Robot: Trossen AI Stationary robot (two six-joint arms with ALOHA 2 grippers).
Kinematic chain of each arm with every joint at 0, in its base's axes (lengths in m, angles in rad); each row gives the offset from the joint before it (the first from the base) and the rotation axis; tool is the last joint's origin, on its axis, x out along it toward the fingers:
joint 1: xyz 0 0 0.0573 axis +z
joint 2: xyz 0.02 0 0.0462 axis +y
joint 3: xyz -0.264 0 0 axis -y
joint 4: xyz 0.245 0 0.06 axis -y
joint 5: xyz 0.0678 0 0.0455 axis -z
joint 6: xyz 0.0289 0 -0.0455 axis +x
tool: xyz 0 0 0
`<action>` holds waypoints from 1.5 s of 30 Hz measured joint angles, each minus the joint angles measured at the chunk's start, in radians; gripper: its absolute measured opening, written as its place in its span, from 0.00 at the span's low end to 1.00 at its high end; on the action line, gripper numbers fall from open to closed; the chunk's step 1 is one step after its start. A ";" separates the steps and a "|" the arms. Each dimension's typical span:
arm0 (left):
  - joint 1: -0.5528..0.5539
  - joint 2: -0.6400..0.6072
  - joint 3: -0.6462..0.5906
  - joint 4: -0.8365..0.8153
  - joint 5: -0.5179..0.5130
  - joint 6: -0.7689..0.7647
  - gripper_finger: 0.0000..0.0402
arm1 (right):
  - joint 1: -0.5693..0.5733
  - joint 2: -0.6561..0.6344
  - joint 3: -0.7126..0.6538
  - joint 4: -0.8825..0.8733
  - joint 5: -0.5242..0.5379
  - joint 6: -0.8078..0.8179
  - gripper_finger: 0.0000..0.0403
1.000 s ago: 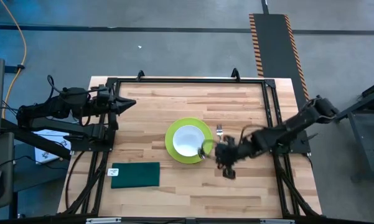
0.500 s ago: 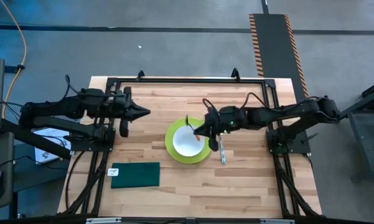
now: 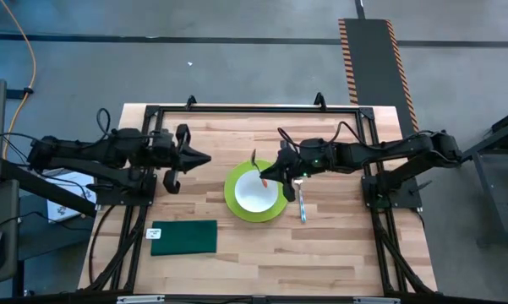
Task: Set table place
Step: Put the orange spoon into the white bowl
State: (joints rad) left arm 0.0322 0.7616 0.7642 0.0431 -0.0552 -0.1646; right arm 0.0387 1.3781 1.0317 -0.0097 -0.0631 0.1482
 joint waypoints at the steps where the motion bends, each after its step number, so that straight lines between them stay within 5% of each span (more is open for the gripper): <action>1: -0.004 0.000 -0.001 -0.003 -0.003 0.000 0.00 | 0.000 0.000 0.000 0.000 0.000 0.000 0.00; 14: -0.006 0.000 -0.001 0.010 -0.005 0.000 0.00 | -0.003 0.000 0.000 0.000 -0.005 0.026 0.00; 17: -0.006 -0.001 -0.001 0.027 -0.005 0.000 0.00 | -0.022 0.000 0.005 -0.012 -0.086 0.082 0.00; 23: -0.006 -0.007 -0.001 0.027 -0.005 0.000 0.00 | -0.028 0.052 0.175 -0.441 -0.130 0.056 0.00; 31: -0.006 -0.007 -0.001 0.013 -0.024 -0.009 0.00 | -0.028 0.275 0.449 -1.019 -0.145 0.008 0.00; 45: -0.006 -0.089 -0.001 0.006 -0.068 0.001 0.00 | -0.032 0.503 0.493 -1.199 -0.189 -0.018 0.00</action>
State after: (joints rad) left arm 0.0257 0.6729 0.7635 0.0494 -0.1232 -0.1636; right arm 0.0064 1.8810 1.5246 -1.2086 -0.2517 0.1303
